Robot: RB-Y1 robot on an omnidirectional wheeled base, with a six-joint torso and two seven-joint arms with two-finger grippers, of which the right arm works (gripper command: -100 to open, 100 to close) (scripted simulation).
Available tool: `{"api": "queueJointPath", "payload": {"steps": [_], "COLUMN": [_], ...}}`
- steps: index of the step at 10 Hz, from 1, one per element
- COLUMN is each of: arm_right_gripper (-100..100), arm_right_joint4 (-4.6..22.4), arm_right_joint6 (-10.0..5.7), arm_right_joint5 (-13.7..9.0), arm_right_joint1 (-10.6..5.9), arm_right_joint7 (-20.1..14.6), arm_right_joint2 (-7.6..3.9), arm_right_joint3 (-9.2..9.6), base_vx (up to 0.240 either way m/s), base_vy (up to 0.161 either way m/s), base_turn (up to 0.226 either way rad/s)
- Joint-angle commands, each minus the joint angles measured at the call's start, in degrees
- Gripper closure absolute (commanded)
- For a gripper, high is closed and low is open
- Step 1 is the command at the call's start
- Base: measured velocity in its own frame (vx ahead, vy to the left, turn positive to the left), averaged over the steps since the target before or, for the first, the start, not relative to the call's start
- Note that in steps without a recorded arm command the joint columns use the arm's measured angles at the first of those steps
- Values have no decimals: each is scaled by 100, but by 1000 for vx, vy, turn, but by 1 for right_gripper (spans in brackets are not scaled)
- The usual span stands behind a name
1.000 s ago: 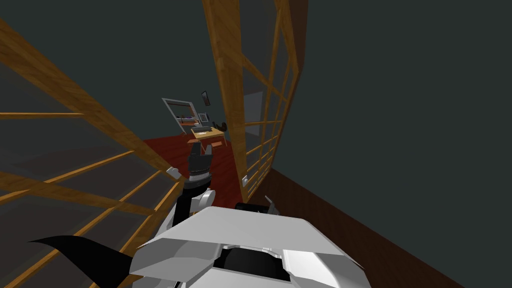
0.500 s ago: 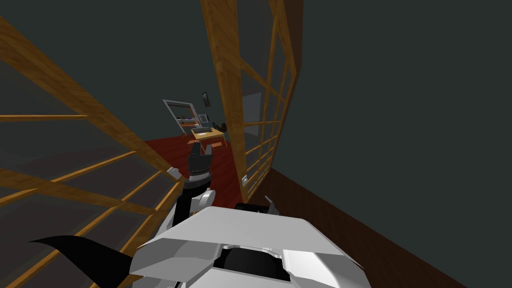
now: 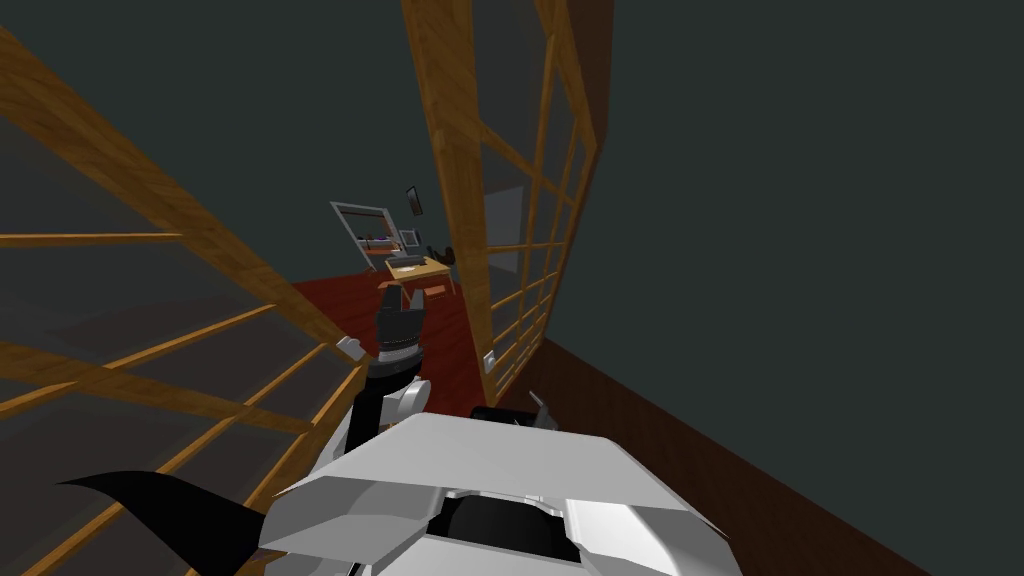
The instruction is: Push the door open
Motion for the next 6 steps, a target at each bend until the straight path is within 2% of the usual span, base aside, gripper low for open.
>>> {"api": "queueJointPath", "payload": {"steps": [1, 2, 6], "arm_right_gripper": [-100, -100, -100], "arm_right_joint4": [168, 111, 192], "arm_right_joint6": [94, 51, 238], "arm_right_joint5": [-18, -10, -39], "arm_right_joint1": [-77, -43, -185], "arm_right_joint7": [131, 87, 120], "arm_right_joint2": [65, 43, 86], "arm_right_joint3": [2, 3, 50], "base_vx": [133, 61, 98], "base_vy": [132, 62, 135], "base_turn": [65, 8, 27]}}
